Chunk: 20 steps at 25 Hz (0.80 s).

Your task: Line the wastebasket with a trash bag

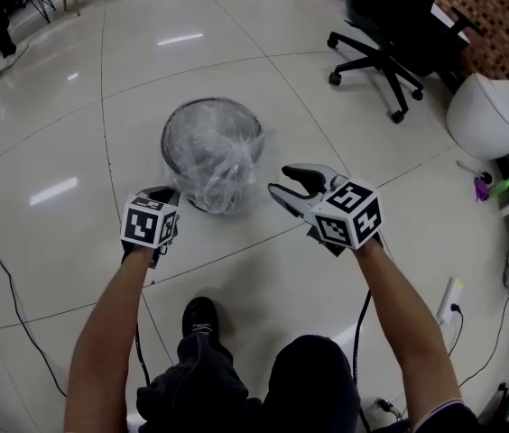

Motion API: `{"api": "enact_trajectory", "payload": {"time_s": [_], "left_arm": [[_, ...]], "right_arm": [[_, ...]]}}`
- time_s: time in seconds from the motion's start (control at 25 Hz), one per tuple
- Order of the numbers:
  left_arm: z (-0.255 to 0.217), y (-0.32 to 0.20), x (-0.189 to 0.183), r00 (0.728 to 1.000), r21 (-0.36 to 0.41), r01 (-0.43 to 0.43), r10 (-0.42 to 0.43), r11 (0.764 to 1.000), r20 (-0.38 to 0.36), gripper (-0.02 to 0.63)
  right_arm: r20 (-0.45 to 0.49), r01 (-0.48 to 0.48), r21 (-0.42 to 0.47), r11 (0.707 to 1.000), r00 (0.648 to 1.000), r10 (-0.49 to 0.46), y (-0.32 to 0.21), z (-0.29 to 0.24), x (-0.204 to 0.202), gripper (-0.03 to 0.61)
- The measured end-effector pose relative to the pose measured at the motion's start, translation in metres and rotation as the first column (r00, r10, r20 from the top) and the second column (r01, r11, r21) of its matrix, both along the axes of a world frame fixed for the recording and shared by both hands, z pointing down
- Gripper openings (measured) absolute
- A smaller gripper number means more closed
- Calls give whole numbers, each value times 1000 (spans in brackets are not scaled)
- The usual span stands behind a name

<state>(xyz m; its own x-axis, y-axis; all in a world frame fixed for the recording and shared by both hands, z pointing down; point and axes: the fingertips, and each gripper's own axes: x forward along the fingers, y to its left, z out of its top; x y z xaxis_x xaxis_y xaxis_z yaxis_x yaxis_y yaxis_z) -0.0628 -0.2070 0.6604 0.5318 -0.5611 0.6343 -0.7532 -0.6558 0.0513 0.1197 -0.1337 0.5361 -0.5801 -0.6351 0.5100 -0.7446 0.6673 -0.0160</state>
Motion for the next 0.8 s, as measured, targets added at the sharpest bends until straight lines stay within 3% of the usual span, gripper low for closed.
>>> {"api": "enact_trajectory", "payload": {"time_s": [0.32,0.36,0.44,0.8], "left_arm": [[11,13,1,998,-10,-45,46,999,45,11],[12,14,1,997,-9,-52,53,999,49,11],[16,17,1,996,-9,-71,72,997,60,12],[47,32,-2,990,-69,-111,116,991,77,12]], "right_arm": [[-15,-37,16,999,999,37,-31,8,-37,178],[-26,-37,12,999,999,37,-35,11,-39,162],[-42,-42,13,999,998,43,-42,15,-42,9],[-1,-56,42,998,998,56,-75,-6,-43,2]]}}
